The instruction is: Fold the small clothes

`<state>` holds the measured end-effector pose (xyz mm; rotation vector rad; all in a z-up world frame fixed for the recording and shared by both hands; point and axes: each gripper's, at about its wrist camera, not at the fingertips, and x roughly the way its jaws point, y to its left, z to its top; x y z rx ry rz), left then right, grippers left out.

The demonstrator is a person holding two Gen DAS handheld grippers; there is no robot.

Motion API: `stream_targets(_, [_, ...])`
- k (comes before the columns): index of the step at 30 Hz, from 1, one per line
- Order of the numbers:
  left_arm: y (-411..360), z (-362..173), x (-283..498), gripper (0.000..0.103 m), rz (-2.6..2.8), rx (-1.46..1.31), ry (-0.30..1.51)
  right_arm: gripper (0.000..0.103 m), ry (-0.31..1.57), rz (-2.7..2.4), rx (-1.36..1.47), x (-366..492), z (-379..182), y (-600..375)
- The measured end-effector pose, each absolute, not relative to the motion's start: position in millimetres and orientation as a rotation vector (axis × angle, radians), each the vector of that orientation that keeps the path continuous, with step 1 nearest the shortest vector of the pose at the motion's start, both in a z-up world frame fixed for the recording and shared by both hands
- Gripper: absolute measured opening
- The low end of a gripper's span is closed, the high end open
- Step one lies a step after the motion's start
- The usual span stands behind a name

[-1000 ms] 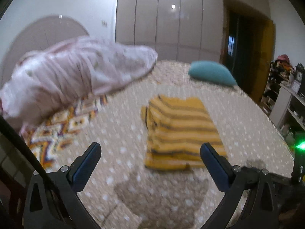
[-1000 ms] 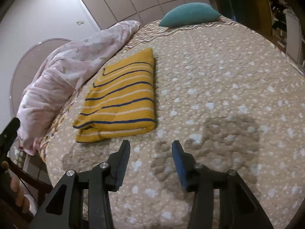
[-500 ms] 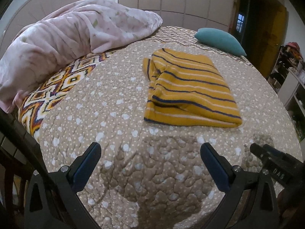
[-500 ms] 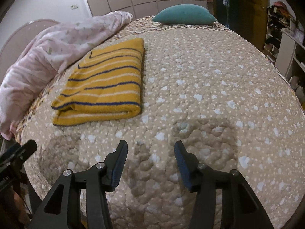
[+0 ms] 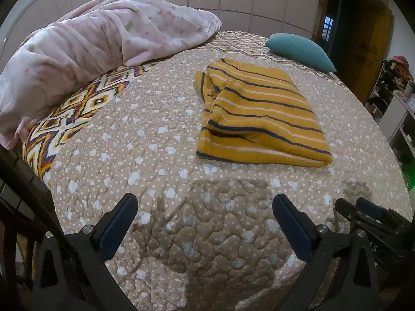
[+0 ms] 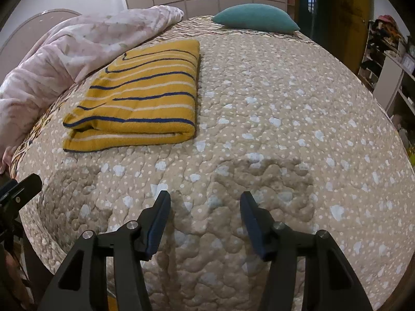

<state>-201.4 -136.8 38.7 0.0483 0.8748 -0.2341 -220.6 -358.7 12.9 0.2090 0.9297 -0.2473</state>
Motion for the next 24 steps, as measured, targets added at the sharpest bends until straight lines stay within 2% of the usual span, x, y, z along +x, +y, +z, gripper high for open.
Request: stream_targets(24, [-139, 12, -194, 0.103, -0.24, 0.087, 0.974, 0.066, 0.942, -0.261, 0.203, -221, 7, -360])
